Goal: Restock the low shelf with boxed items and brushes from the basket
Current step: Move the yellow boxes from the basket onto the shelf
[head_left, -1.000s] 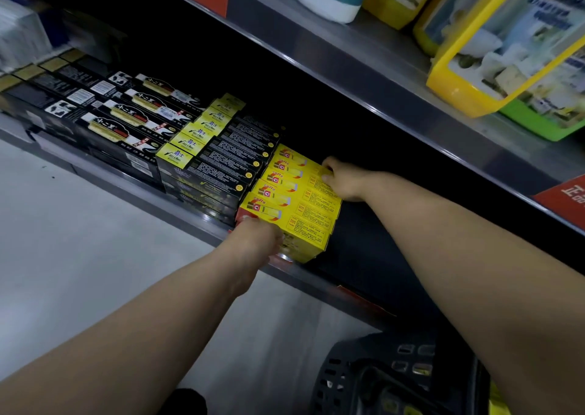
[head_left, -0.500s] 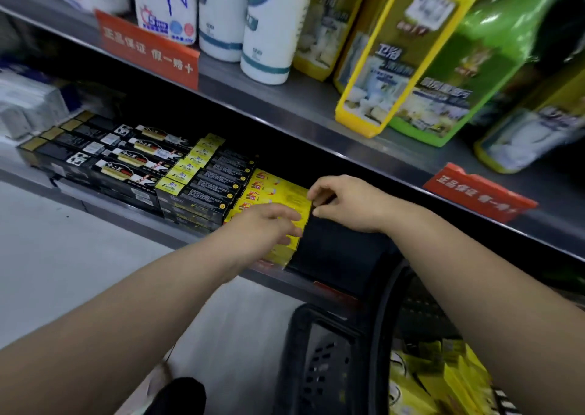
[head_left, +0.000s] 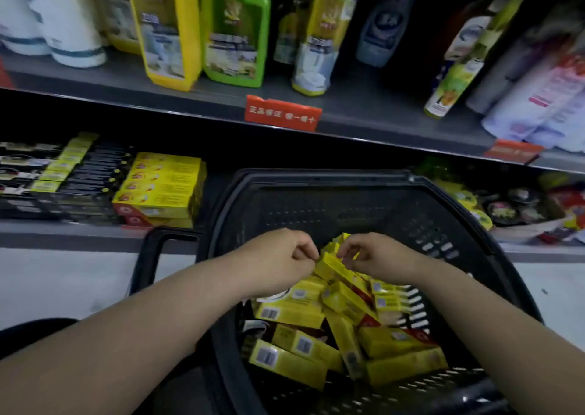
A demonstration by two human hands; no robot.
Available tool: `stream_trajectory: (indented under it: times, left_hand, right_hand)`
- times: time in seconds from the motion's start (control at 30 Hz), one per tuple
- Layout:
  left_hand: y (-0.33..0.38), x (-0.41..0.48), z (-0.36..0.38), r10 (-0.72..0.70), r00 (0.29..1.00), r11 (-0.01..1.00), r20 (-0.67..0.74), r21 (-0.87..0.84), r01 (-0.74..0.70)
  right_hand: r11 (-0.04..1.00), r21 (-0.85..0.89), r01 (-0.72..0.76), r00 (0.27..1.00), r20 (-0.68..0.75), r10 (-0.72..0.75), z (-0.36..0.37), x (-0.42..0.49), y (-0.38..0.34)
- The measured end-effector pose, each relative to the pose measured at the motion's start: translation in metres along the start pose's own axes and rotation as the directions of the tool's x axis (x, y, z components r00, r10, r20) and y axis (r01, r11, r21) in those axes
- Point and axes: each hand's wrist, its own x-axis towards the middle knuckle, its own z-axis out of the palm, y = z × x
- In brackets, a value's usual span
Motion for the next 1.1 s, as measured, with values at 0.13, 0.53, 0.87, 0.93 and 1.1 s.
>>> stream_trajectory:
  times: [0.13,0.53,0.87,0.93,1.1]
  left_hand:
    - [-0.003,0.013,0.047,-0.022,0.997,0.999,0.078,-0.042,0.025]
    - [-0.012,0.039,0.071,-0.074,0.99,0.995,0.122,-0.053,0.081]
    - [-0.008,0.035,0.074,-0.099,0.977,0.992,0.191,-0.06,0.113]
    - [-0.009,0.033,0.073,-0.098,0.978,0.992,0.184,-0.064,0.111]
    - [-0.012,0.032,0.071,-0.097,0.984,0.99,0.147,-0.092,0.111]
  right_hand:
    - [0.974,-0.079,-0.213,0.976,0.034,0.216,0.023,-0.015,0.085]
    - [0.912,-0.212,-0.351,0.936,-0.067,0.345,0.047,0.016,0.141]
    - [0.884,-0.325,-0.337,0.941,-0.08,0.329,0.053,0.01,0.128]
    - [0.899,-0.289,-0.328,0.944,-0.074,0.321,0.049,0.009,0.121]
    - [0.969,-0.013,-0.247,0.947,-0.216,0.238,0.005,-0.002,0.086]
